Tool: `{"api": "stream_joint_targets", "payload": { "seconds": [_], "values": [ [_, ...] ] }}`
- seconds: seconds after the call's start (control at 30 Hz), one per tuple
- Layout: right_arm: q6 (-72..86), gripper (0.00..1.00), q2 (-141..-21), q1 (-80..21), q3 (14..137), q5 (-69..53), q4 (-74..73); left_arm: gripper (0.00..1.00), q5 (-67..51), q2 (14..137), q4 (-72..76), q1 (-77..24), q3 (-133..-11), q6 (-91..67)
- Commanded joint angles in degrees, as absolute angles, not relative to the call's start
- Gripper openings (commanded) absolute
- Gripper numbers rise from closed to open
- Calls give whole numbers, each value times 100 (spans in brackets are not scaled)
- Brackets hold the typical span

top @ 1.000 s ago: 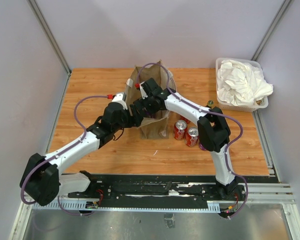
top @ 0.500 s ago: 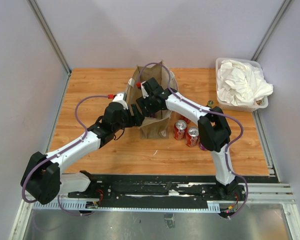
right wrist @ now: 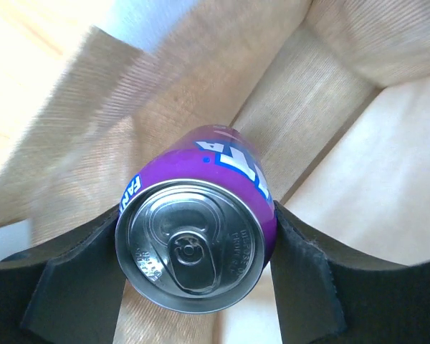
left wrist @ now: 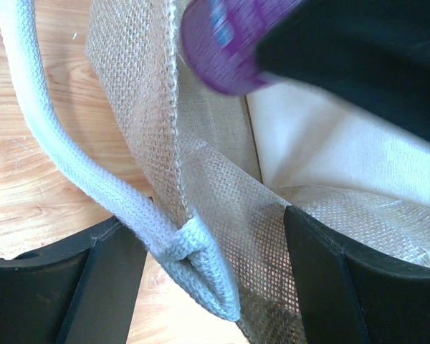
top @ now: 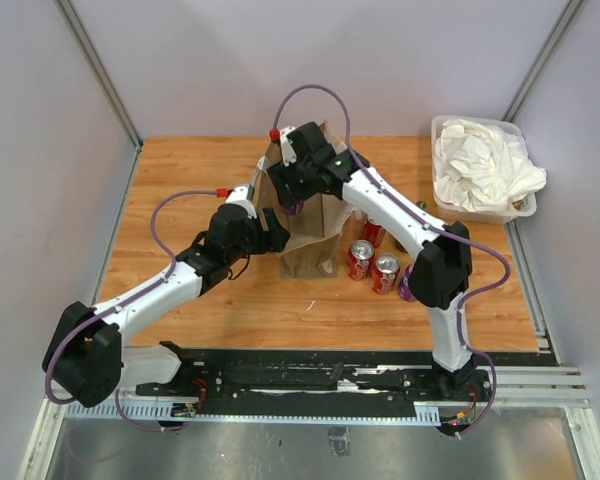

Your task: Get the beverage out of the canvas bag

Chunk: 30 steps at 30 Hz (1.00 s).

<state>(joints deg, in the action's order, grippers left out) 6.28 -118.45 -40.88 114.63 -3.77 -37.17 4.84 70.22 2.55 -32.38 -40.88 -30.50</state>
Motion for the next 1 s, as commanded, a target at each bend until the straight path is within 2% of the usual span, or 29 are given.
{"api": "stream_joint_targets", "payload": {
  "seconds": [0.0, 0.27, 0.5, 0.73, 0.83, 0.97],
  "values": [
    [428, 1, -11056, -4091, 12128, -219, -4045, 78, 472, 7245, -241, -3278, -4098, -2909],
    [414, 1, -10321, -4117, 12064, 132, -4509, 79, 532, 7304, -317, -3278, -4324, -2885],
    [229, 1, -8840, -4298, 10994, 930, -4614, 82, 866, 7339, -521, -3189, -4524, -2769],
    [482, 1, -7321, -4331, 9624, 1590, -4811, 83, 1125, 7088, -761, -2551, -4724, -2715],
    [654, 1, -6930, -4336, 9292, 1628, -4977, 83, 1300, 6952, -960, -2335, -4957, -2583],
    [844, 1, -6708, -4333, 8956, 1494, -5043, 90, 1639, 6826, -1192, -2251, -5284, -2305]
  ]
}}
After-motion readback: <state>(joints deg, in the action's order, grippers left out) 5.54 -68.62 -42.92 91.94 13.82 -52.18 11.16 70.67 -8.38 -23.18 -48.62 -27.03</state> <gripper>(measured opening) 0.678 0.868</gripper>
